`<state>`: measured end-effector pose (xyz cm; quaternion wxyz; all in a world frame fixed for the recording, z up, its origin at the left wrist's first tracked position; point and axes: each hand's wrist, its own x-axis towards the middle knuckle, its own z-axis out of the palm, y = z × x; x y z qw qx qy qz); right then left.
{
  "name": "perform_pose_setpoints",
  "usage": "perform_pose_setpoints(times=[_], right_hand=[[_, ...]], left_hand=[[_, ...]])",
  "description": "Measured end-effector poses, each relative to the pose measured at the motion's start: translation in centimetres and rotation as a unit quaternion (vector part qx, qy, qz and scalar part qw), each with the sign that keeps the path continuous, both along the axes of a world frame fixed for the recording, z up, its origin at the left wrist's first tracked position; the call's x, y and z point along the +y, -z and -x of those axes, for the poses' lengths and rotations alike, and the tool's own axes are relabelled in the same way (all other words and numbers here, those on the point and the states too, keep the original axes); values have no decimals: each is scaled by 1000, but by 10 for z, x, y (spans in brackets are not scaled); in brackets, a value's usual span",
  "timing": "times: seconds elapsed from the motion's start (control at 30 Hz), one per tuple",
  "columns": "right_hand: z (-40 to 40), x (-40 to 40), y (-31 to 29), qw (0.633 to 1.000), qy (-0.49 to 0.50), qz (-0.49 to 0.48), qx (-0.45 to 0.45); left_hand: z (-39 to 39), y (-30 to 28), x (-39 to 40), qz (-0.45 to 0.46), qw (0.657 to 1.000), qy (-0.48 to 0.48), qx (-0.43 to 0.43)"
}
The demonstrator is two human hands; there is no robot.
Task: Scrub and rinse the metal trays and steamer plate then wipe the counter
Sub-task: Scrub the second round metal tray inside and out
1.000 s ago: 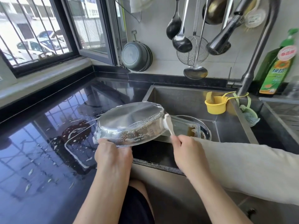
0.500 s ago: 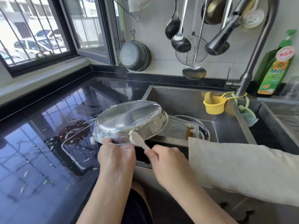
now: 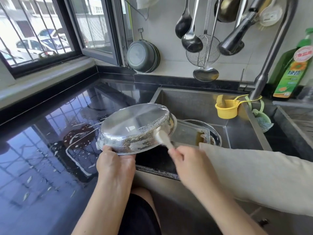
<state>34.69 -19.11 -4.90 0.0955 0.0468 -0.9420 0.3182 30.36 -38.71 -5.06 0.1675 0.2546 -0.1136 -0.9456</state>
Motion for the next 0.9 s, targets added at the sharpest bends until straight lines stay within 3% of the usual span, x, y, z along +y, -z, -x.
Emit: perform_pose_setpoints(times=[0.1,0.3,0.4,0.63,0.77,0.9], right_hand=[[-18,-26,2,999,-46,7,-15],[5,-11,2,1000,2,7,22],[28,7,-2,998,61,7,-14],[52,1,-13,992,54,80,-81],[25,-7,-15,994,-9,57,-91],[58,-1,-34,987,47,79,-130]], left_hand=[[0,-3,-1,0,1000,4,-26],[5,-19,-33,44,994,84,-53],[3,-27,-50,66,986,115,-100],[-2,-28,-56,136,966,135,-176],[0,-29,-64,149,962,155,-169],[-6,-30,-53,174,957,188,-132]])
